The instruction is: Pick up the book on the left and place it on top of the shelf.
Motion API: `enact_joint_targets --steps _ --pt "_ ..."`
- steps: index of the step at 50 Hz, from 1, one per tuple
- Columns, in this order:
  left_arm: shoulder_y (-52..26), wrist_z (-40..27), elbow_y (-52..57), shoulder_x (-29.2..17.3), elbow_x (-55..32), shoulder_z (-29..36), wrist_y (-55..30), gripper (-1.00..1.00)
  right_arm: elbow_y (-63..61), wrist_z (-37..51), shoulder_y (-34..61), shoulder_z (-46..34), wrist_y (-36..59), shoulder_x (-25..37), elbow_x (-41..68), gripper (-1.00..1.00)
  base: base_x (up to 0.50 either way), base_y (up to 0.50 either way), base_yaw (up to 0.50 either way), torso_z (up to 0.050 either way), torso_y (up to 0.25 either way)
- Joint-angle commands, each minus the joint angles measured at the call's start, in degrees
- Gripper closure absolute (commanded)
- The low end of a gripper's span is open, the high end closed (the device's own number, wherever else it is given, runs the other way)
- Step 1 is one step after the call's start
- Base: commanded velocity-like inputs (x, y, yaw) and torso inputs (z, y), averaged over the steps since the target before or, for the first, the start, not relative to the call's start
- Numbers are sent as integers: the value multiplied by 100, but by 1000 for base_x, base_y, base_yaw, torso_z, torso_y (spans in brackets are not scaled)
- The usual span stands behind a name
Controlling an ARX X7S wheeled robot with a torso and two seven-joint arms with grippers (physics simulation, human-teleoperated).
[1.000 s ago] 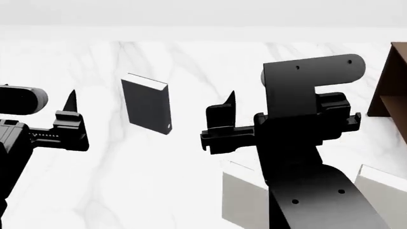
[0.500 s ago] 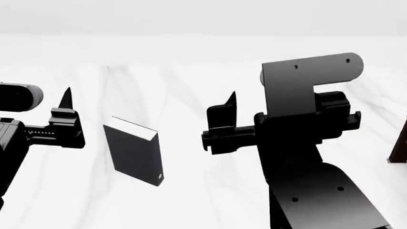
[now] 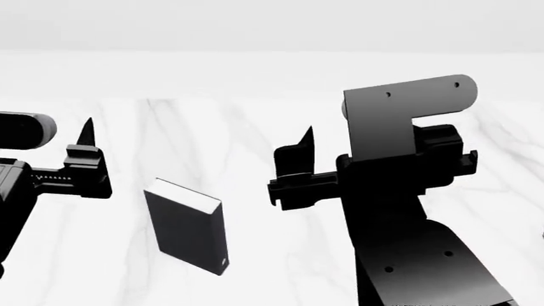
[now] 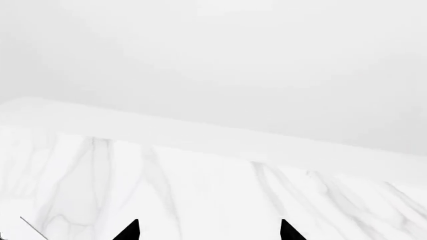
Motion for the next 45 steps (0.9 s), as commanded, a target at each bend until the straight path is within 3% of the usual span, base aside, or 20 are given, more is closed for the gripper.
enact_joint_targets --steps 1,26,35,39,42,45 --pt "-14 117 -54 105 48 -155 42 -100 -29 -205 -33 139 -4 -94 94 -100 500 0 0 0 0" --pt "-17 76 -115 58 -13 -118 92 -100 112 -154 -23 82 -122 -18 159 -100 500 0 0 0 2" --pt "-3 63 -150 38 -31 -113 129 -100 349 -363 -2 62 171 4 391 -100 0 0 0 0 0" --pt "3 59 -183 38 -41 -114 157 -100 463 -476 11 -457 232 207 403 -100 0 0 0 0 0" --pt "8 51 -172 34 -52 -116 154 -100 410 -1183 -33 -1333 103 686 711 -100 0 0 0 0 0" --pt "10 39 -145 26 -64 -119 134 -100 365 -1775 17 -1706 72 966 1031 -100 0 0 0 0 0"
